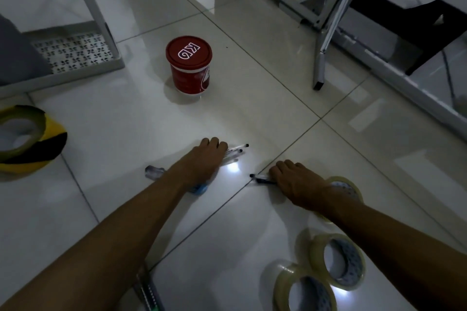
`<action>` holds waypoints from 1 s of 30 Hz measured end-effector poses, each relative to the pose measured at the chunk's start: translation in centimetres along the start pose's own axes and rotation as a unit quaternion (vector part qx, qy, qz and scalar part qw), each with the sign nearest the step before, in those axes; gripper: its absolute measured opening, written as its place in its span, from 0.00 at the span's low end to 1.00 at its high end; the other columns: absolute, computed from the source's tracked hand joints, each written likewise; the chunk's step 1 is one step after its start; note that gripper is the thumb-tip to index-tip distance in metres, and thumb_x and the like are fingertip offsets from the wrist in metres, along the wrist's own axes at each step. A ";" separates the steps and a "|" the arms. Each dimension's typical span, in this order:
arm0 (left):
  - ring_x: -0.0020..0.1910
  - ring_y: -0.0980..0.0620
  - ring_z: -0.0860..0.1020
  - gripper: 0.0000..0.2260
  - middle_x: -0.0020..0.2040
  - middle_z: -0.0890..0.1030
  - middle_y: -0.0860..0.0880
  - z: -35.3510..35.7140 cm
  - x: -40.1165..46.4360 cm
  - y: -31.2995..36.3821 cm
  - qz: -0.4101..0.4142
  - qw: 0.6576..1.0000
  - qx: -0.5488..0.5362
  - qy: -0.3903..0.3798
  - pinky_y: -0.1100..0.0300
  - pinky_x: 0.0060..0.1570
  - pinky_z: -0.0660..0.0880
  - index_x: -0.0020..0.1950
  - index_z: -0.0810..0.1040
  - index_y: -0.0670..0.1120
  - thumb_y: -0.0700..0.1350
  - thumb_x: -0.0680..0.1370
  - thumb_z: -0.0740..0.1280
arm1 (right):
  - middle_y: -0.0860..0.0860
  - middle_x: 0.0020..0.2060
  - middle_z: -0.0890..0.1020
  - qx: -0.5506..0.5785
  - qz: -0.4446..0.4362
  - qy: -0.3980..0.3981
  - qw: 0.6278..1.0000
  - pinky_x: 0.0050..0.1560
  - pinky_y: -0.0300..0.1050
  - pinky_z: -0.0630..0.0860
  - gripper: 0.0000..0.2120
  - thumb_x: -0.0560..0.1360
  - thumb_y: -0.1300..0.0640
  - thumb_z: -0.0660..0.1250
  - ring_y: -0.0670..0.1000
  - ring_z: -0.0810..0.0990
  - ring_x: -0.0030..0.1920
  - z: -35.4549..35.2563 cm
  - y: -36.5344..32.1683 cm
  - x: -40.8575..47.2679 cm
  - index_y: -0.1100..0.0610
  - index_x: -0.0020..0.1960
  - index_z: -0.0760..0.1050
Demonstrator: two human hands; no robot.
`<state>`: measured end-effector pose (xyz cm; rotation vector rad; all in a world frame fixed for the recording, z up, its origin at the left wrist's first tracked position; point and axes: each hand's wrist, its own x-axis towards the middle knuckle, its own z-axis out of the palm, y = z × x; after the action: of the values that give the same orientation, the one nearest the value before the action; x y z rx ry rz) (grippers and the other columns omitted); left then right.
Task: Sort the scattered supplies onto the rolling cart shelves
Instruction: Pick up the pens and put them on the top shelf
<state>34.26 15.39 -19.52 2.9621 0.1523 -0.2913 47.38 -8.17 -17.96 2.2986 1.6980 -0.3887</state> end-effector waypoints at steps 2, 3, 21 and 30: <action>0.54 0.45 0.71 0.21 0.59 0.70 0.43 -0.1 -0.2 0.0 0.006 1.000 0.010 0.003 0.51 0.50 0.76 0.66 0.66 0.42 0.32 0.74 0.62 | 0.55 0.55 0.73 0.008 0.008 -0.011 1.000 0.51 0.50 0.74 0.10 0.81 0.56 0.56 0.54 0.73 0.50 0.0 -0.2 0.1 0.55 0.62 0.66; 0.52 0.45 0.72 0.22 0.58 0.70 0.43 -0.2 -0.3 0.0 0.006 1.000 0.004 0.005 0.50 0.48 0.76 0.65 0.66 0.43 0.32 0.72 0.64 | 0.55 0.56 0.72 0.027 0.014 -0.018 0.999 0.51 0.50 0.74 0.11 0.81 0.56 0.56 0.54 0.73 0.50 -0.2 -0.3 0.3 0.56 0.62 0.65; 0.44 0.44 0.77 0.14 0.49 0.80 0.41 -7.8 -5.3 -7.3 -0.221 0.949 -0.204 0.091 0.57 0.39 0.69 0.52 0.72 0.43 0.54 0.79 0.63 | 0.52 0.34 0.79 0.247 0.093 0.124 0.957 0.34 0.48 0.76 0.16 0.77 0.42 0.57 0.53 0.77 0.32 -9.6 -6.1 8.5 0.53 0.41 0.70; 0.32 0.43 0.80 0.14 0.43 0.79 0.40 -17.7 -11.0 -13.5 -0.301 0.911 -0.244 0.142 0.50 0.29 0.78 0.50 0.68 0.43 0.54 0.82 0.57 | 0.52 0.33 0.78 0.274 -0.001 0.129 0.953 0.32 0.44 0.72 0.13 0.79 0.49 0.60 0.51 0.76 0.31 -21.0 -12.8 15.4 0.53 0.38 0.69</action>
<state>25.20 30.71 -2.23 2.3647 1.0192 0.1088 40.79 16.74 -4.57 2.8446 1.8983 -0.6554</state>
